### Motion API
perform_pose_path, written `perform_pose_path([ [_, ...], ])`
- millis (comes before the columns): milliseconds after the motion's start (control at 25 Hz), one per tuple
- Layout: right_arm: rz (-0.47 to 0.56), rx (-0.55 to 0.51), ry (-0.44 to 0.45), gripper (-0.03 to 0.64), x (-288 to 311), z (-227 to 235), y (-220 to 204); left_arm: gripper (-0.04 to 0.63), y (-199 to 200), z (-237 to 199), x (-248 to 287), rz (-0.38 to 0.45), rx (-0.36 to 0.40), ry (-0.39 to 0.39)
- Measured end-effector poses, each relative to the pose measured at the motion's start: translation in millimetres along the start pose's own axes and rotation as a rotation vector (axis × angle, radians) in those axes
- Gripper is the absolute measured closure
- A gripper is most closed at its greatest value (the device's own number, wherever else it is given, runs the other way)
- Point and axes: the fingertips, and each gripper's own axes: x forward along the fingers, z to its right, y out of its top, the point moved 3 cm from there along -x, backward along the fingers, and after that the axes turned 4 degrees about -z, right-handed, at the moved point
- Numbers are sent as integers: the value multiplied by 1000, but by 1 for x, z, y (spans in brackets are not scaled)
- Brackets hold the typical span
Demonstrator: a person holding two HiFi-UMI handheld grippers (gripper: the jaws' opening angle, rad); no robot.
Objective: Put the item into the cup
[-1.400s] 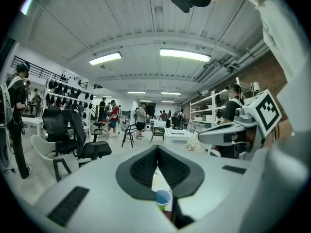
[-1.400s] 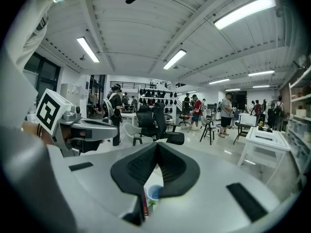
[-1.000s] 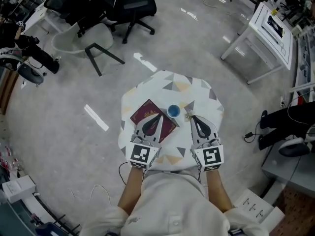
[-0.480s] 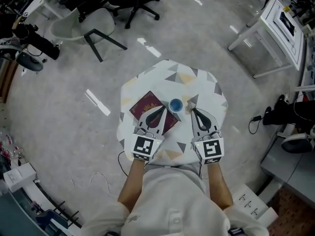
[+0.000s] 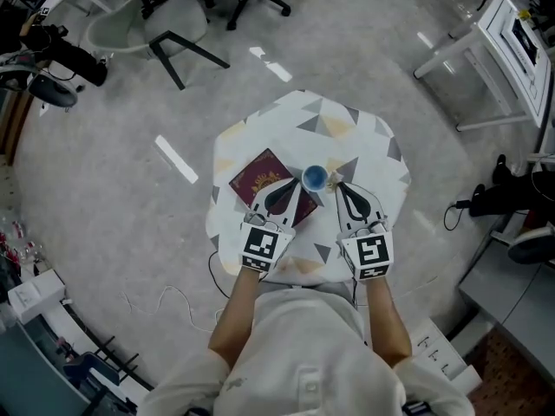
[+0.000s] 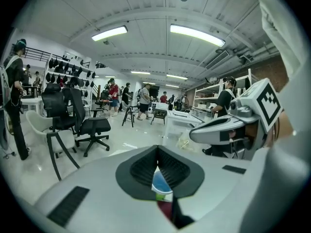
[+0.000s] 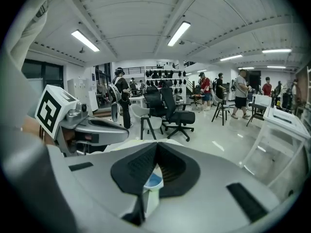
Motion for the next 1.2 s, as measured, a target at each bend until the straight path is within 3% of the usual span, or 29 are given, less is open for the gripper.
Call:
perform_pose_path([
  [1200,-182,10,102,612,62,-12,-63,583,-54,-6,39,-119,-57,-24],
])
